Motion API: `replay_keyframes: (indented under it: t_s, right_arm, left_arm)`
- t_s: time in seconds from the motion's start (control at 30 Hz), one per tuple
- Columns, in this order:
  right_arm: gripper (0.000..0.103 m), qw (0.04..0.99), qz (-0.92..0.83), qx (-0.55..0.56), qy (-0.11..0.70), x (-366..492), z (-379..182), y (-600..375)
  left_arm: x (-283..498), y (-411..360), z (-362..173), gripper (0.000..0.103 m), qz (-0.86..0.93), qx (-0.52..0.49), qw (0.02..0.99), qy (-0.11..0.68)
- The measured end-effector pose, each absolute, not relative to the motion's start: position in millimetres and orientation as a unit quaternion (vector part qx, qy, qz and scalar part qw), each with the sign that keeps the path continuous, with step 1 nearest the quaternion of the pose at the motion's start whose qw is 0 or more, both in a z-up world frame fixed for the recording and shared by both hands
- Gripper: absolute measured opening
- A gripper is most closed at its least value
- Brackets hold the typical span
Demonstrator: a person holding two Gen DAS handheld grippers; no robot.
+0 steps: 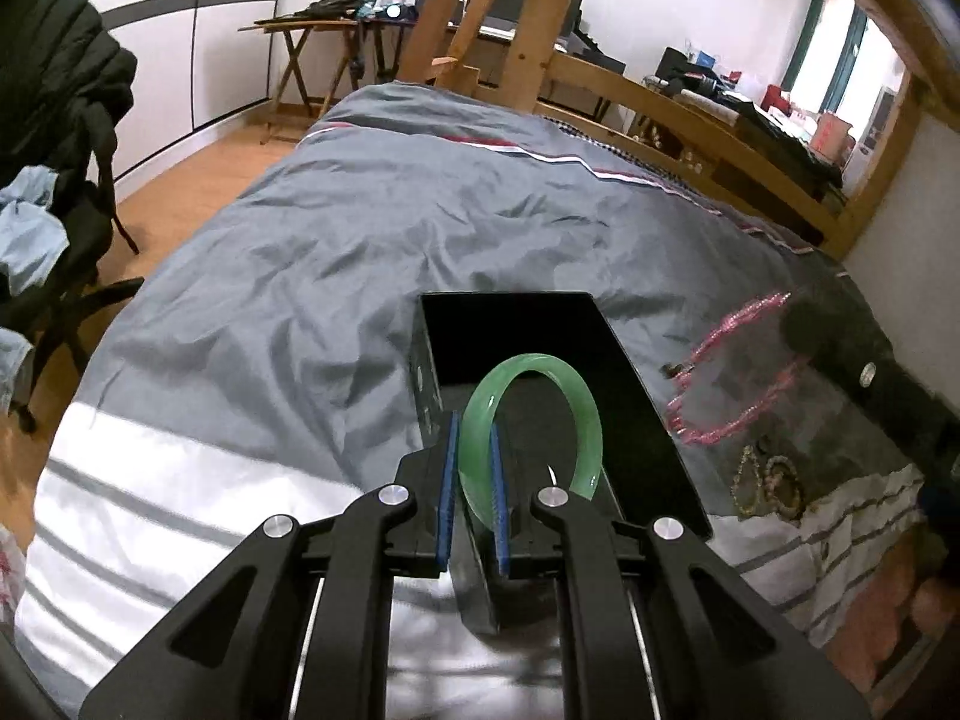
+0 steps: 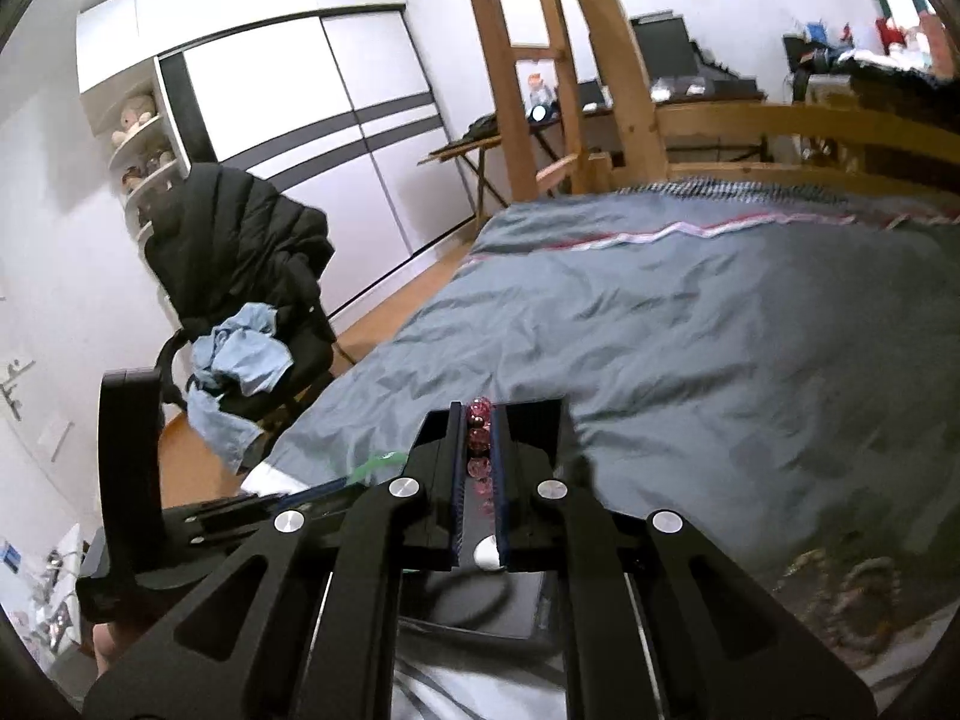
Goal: Organize jewelry
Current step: 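Carry the pink bracelet and green bangle in both tools to the black box, then open both tools to drop the bangle and bracelet into the box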
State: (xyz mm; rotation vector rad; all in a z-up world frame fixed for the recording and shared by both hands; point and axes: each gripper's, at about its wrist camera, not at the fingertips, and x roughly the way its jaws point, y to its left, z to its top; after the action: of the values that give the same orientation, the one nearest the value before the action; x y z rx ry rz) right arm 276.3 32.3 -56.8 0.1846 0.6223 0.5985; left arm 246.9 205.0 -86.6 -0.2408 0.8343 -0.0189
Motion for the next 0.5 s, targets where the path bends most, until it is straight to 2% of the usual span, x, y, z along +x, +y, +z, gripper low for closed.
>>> replay_keyframes:
  t_s: [0.27, 0.4, 0.47, 0.5]
  right_arm:
    - [0.008, 0.89, 0.296, 0.081, 0.338, 278.1, -99.8, 54.1]
    - [0.009, 0.882, 0.3, 0.076, 0.354, 277.3, -110.7, 55.3]
    - [0.01, 0.88, 0.302, 0.079, 0.359, 277.7, -112.8, 51.7]
    - [0.012, 0.879, 0.302, 0.08, 0.36, 277.2, -112.7, 50.6]
  left_arm:
    - [265.3, 209.3, -104.3, 0.011, -0.007, -0.119, 0.901, 0.418]
    - [264.4, 206.4, -103.7, 0.014, -0.001, -0.112, 0.904, 0.413]
    - [262.0, 208.3, -100.4, 0.022, 0.002, -0.116, 0.906, 0.406]
    - [259.5, 210.7, -98.1, 0.036, 0.005, -0.123, 0.907, 0.402]
